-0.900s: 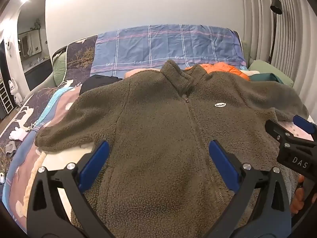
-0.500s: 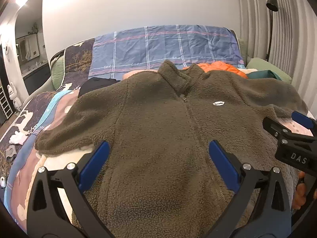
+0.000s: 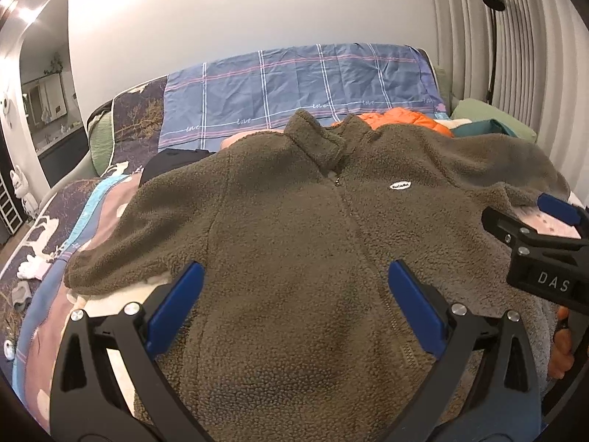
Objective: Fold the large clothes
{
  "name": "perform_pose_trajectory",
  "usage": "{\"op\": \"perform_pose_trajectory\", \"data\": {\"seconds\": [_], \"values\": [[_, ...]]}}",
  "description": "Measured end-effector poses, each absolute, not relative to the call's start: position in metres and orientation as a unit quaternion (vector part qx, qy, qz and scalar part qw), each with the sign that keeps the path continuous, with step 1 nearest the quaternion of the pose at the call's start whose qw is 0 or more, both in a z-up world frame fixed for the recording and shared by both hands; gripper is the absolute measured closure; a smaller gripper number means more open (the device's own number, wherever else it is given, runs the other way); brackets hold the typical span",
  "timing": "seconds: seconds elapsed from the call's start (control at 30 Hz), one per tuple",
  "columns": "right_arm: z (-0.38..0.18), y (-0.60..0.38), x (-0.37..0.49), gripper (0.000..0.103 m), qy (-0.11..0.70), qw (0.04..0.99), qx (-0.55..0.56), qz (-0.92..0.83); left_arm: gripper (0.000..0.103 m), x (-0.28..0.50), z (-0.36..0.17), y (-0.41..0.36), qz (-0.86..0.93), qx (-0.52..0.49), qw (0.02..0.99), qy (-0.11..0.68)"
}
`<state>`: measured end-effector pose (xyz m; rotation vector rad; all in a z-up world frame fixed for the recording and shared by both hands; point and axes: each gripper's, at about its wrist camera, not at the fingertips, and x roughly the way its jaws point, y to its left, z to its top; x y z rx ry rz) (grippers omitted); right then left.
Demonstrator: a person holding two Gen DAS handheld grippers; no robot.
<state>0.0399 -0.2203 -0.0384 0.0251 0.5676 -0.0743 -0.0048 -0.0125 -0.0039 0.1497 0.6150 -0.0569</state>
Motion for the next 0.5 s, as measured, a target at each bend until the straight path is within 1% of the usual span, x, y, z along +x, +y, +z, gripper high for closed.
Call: {"op": "perform_pose_trajectory", "data": {"seconds": [0.1, 0.27, 0.5], "values": [[-0.0382, -0.2202, 0.0399, 0.001, 0.280, 0.959, 0.013, -0.037, 0.002, -0.0079, -0.0043, -0.0170, -0.033, 0.068, 0.956, 0.282], [-0.0387, -0.2208, 0.0392, 0.001, 0.280, 0.959, 0.012, -0.039, 0.002, -0.0025, -0.0073, -0.0140, -0.028, 0.064, 0.950, 0.303], [-0.0388, -0.2228, 0.0394, 0.001, 0.281, 0.959, 0.015, -0.043, 0.002, -0.0044, -0.0070, -0.0116, -0.042, 0.055, 0.949, 0.307]]}}
